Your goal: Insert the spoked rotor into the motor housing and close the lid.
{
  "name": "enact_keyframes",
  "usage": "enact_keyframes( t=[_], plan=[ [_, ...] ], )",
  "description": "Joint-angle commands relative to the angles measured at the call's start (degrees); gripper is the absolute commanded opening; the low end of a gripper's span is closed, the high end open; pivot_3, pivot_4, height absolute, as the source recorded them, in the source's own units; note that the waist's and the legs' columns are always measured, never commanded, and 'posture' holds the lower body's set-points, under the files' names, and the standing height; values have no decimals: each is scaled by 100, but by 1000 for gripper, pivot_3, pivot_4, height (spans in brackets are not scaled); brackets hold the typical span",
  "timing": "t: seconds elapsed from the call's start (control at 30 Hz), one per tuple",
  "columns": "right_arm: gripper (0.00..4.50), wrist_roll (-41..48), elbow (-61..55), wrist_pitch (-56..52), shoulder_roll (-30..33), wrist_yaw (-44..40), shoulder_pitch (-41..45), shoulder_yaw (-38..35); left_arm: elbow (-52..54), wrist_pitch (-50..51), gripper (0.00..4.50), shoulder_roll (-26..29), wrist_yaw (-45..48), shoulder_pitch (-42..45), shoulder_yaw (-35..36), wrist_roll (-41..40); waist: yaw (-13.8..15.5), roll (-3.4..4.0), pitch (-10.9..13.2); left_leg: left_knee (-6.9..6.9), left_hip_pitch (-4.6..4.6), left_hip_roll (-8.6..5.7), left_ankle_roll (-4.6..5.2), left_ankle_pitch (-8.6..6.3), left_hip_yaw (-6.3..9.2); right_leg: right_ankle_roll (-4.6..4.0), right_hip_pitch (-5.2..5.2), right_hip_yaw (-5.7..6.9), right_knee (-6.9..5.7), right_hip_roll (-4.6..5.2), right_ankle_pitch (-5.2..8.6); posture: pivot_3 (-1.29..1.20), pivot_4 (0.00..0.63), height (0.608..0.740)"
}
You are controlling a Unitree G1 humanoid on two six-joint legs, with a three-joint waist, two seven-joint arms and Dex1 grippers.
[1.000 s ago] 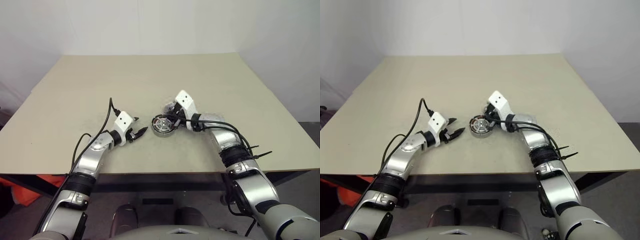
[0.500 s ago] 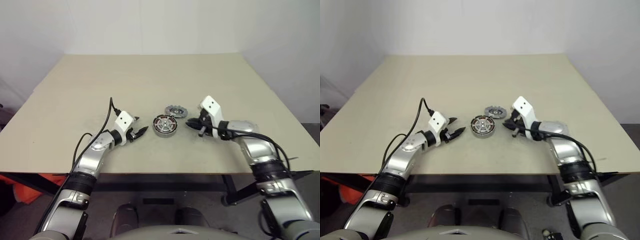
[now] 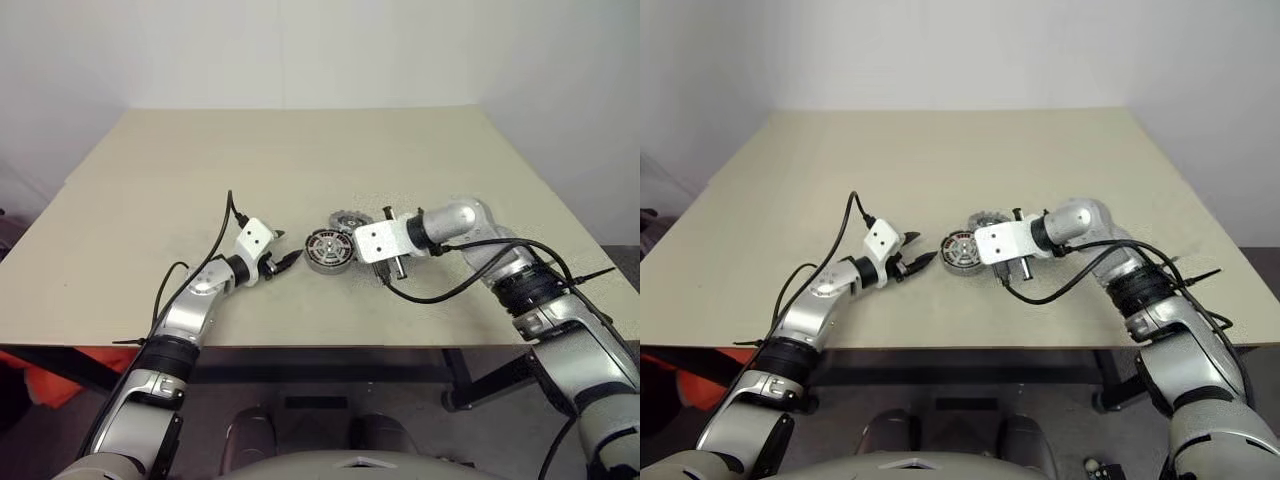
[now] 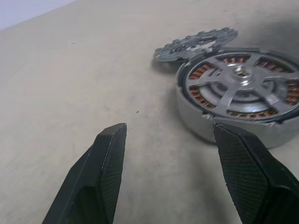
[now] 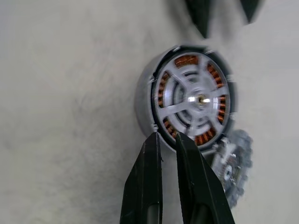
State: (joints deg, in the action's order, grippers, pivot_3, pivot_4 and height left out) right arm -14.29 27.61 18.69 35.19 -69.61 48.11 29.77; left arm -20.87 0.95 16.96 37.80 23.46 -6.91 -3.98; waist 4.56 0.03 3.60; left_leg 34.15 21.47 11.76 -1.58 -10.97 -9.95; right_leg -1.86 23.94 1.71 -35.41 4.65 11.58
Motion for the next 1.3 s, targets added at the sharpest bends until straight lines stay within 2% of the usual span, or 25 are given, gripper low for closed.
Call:
enact_keyframes(
  t=[0.03, 0.1, 0.43, 0.93, 1.1, 1.17, 1.3],
  plan=[
    [1463, -401, 580, 767, -62, 226, 452, 103, 275, -97, 3105, 18, -121, -77, 102, -11, -8, 0, 0, 2, 6, 0, 2, -1, 0, 0, 3, 1, 0, 0, 0, 0, 0, 740],
    [2147, -744, 983, 1136, -117, 535, 678, 211, 362, -79, 3105, 23, -170, -163, 115, -11, -24, 0, 0, 3, 8, 1, 5, -3, 0, 0, 6, 1, 0, 0, 0, 0, 0, 740],
    [2147, -990, 1926, 2036, -471, 458, 1218, 284, 566, 1, 3105, 54, -333, -310, 156, -11, -62, -1, 1, 8, 6, 3, 3, -2, 0, -1, 10, 0, -14, -2, 0, 0, 0, 740],
    [2147, -1295, 2319, 2257, -734, 459, 1069, 487, 621, 25, 3105, 119, -382, -326, 177, -27, -64, -1, 1, 12, 2, 3, 3, -2, 0, -2, 9, -3, -22, -2, 0, 0, 0, 740],
    [554, -1464, 2574, 2386, -753, 663, 1135, 543, 592, 6, 3105, 108, -387, -301, 166, -13, -66, -5, -2, 12, -7, 3, 2, -1, -1, -2, 6, -5, -27, -3, 0, 0, 0, 740],
    [48, -1494, 2656, 2414, -770, 735, 1167, 529, 582, 1, 3105, 97, -395, -295, 158, -9, -76, -10, -4, 12, -21, 4, 2, -1, 0, -3, -8, -6, -26, -5, 0, 0, 0, 740],
    [22, -1486, 2770, 2393, -791, 861, 1226, 459, 585, 1, 3105, 71, -417, -305, 148, -1, -88, -10, -4, 12, -35, 4, -2, 1, -1, -5, -13, -11, -29, -6, -2, 0, 0, 740]
  ],
)
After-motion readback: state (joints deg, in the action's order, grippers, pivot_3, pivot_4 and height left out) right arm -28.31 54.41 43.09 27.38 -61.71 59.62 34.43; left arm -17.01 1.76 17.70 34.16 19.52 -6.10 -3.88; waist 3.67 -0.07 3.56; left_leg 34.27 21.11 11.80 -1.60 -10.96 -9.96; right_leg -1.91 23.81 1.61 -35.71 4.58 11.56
